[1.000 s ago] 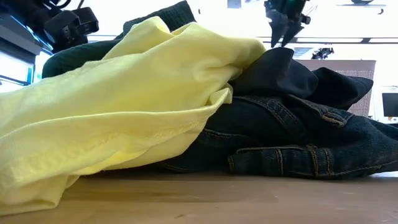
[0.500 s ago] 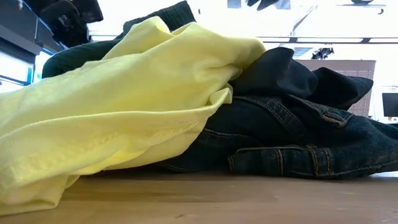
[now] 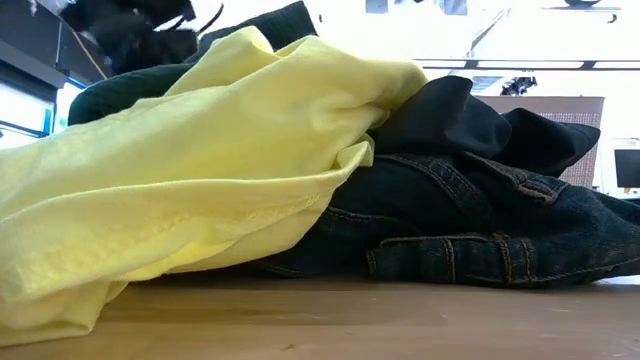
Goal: Sort clothes
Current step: Put the pink underwear into the white laundry bin
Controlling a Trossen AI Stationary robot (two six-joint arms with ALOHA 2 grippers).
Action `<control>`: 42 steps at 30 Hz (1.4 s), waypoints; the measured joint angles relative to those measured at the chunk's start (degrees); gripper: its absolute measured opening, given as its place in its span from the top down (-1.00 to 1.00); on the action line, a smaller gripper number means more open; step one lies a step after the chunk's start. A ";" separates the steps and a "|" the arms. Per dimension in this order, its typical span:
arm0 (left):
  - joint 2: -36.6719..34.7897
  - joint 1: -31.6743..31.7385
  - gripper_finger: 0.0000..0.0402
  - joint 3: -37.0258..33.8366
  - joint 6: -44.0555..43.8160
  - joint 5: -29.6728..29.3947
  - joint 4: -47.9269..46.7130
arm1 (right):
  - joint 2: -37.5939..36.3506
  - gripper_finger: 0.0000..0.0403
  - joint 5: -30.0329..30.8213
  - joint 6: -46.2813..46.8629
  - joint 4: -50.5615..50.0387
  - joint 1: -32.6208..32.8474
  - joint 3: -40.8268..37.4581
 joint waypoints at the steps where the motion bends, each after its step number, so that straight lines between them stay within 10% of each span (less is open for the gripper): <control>1: 1.16 -1.18 -0.06 0.00 -0.20 1.91 4.81 | 0.00 -0.39 0.37 0.03 -0.08 0.00 0.00; 13: 22.81 -12.06 -0.06 1.18 -6.63 6.64 52.69 | 0.00 -0.39 0.71 1.25 -0.12 0.00 0.00; 18: 25.48 -14.29 -0.05 9.77 -1.36 6.03 34.08 | 0.00 -0.39 0.71 1.25 -0.12 0.00 0.00; 29: 18.22 -19.24 0.02 25.80 2.68 -19.62 -18.11 | 0.01 -0.39 0.71 1.49 -0.12 0.00 0.00; 42: 4.30 -10.40 0.02 1.32 -4.48 -19.61 -5.93 | 4.52 -0.39 0.36 -2.07 -0.16 0.00 0.00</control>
